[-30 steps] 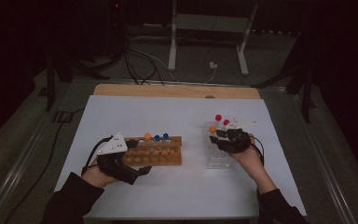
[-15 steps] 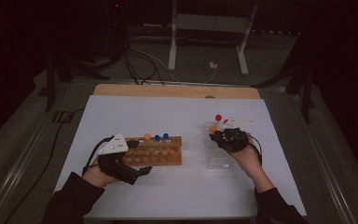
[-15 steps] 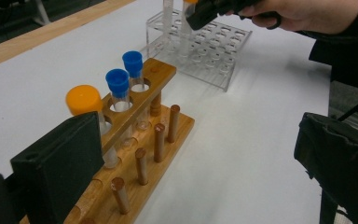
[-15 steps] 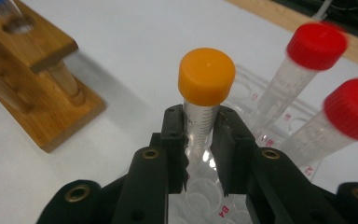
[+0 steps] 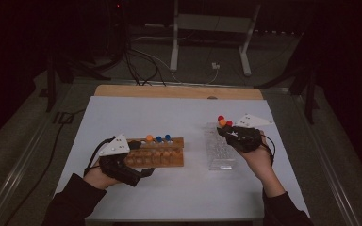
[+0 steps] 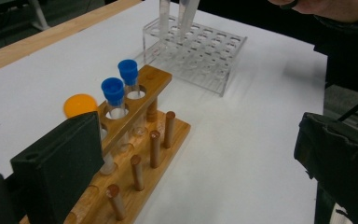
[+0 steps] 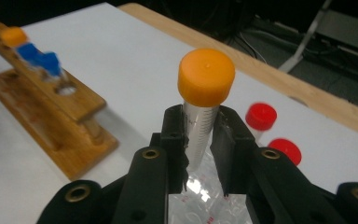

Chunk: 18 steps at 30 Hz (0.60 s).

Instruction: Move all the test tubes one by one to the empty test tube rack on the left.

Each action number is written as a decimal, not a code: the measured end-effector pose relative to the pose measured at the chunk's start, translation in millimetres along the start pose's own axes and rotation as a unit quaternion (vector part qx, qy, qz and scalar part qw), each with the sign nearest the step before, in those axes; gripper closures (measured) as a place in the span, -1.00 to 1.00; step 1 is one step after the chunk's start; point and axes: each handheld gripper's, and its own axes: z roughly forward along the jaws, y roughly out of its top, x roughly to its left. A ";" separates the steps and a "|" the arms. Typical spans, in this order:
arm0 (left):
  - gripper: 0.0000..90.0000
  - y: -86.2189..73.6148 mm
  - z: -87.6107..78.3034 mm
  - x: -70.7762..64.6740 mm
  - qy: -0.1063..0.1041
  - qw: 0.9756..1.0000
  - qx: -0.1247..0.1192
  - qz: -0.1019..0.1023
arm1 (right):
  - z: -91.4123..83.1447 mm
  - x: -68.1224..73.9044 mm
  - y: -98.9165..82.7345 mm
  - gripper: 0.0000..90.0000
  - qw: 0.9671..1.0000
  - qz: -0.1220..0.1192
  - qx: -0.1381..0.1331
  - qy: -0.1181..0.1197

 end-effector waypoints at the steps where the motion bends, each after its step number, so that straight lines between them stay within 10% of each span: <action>1: -0.96 0.0 0.3 -0.1 0.001 1.000 0.001 0.000 | -2.0 1.9 1.3 0.66 1.000 -0.001 -0.002 0.006; 18: -0.96 9.9 10.0 -11.7 -0.022 1.000 0.006 0.018 | 3.1 57.2 -2.6 0.66 0.994 -0.034 0.021 0.098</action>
